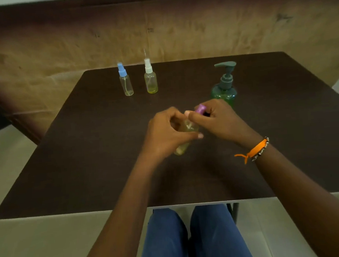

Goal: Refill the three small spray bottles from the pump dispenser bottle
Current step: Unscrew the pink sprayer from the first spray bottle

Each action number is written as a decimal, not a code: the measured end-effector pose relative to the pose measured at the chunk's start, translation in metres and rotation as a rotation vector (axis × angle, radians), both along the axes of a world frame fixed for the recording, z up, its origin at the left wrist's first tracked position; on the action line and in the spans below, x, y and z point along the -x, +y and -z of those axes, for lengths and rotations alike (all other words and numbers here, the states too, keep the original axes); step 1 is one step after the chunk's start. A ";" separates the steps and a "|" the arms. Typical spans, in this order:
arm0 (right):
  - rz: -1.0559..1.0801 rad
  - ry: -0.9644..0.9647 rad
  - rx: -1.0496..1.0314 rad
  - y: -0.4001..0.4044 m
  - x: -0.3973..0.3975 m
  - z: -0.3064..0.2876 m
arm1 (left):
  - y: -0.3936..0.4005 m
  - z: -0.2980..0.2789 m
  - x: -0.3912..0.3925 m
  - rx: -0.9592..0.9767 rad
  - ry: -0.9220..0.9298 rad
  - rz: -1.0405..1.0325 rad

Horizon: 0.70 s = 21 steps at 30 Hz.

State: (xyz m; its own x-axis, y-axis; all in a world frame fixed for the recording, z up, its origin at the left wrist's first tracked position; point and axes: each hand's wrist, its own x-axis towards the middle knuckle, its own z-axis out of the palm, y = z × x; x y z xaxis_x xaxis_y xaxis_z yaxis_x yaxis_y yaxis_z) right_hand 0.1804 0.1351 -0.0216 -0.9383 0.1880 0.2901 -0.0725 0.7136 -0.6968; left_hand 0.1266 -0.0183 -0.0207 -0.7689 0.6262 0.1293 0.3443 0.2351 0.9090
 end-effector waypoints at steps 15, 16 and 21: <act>-0.414 -0.118 0.208 0.008 -0.011 -0.038 | -0.017 -0.012 0.008 -0.129 -0.290 0.317; -0.375 -0.134 0.169 0.010 -0.011 -0.039 | -0.015 -0.011 0.009 -0.099 -0.209 0.237; -0.232 -0.106 -0.010 0.009 -0.009 -0.038 | -0.005 -0.005 0.006 -0.060 -0.080 0.087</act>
